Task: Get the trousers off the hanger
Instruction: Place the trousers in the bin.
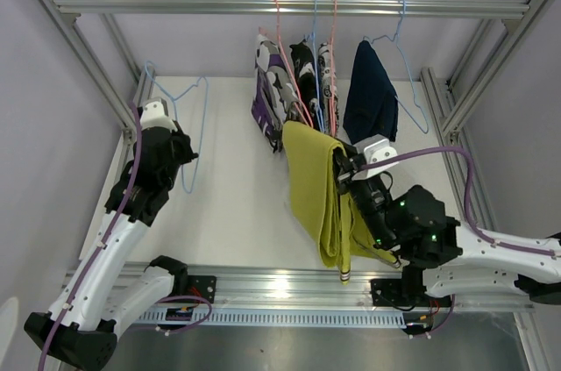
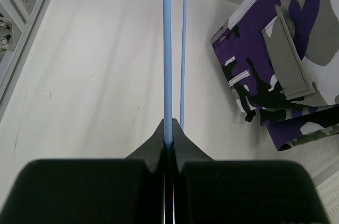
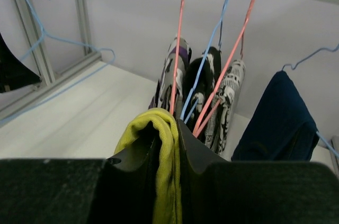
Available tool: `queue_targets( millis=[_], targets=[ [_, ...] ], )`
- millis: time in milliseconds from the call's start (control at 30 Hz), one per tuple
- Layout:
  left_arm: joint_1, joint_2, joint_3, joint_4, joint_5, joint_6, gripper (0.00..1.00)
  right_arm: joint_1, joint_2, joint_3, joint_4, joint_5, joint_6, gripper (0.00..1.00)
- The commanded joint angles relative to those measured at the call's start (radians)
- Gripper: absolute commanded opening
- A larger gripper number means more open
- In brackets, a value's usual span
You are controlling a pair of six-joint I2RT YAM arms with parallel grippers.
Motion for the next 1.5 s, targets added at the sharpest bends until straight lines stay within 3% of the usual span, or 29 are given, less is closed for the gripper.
queue_targets(
  millis=[0, 133, 300, 533, 833, 1000, 1067, 1167, 1233, 1367, 1467],
  targets=[
    [0.006, -0.013, 0.031, 0.023, 0.011, 0.015, 0.01, -0.037, -0.003, -0.009, 0.063, -0.017, 0.099, 0.0],
    [0.006, -0.013, 0.032, 0.023, 0.017, 0.015, 0.01, -0.125, 0.0, -0.086, 0.083, -0.06, 0.171, 0.0],
    [0.006, -0.016, 0.034, 0.023, 0.02, 0.015, 0.01, -0.328, -0.023, -0.142, 0.015, -0.177, 0.316, 0.0],
    [0.005, -0.021, 0.034, 0.023, 0.026, 0.015, 0.01, -0.463, -0.046, -0.259, -0.009, -0.131, 0.397, 0.0],
    [0.005, -0.021, 0.034, 0.023, 0.028, 0.017, 0.01, -0.626, -0.083, -0.44, -0.075, -0.082, 0.615, 0.0],
    [0.003, -0.021, 0.034, 0.023, 0.031, 0.017, 0.01, -0.774, -0.078, -0.454, -0.216, -0.102, 0.763, 0.0],
    [0.002, -0.021, 0.032, 0.023, 0.028, 0.017, 0.0, -0.849, -0.067, -0.452, -0.256, -0.137, 0.829, 0.23],
    [-0.001, -0.023, 0.031, 0.023, 0.028, 0.018, 0.0, -0.906, -0.047, -0.452, -0.345, -0.153, 0.892, 0.37],
    [-0.003, -0.021, 0.034, 0.023, 0.028, 0.02, 0.0, -0.943, -0.035, -0.445, -0.379, -0.139, 0.928, 0.55],
    [-0.005, -0.021, 0.034, 0.023, 0.028, 0.02, 0.01, -0.971, -0.03, -0.423, -0.454, -0.113, 0.988, 0.68],
    [-0.006, -0.023, 0.035, 0.022, 0.029, 0.018, 0.01, -0.972, -0.058, -0.4, -0.477, -0.117, 0.995, 0.7]
  ],
)
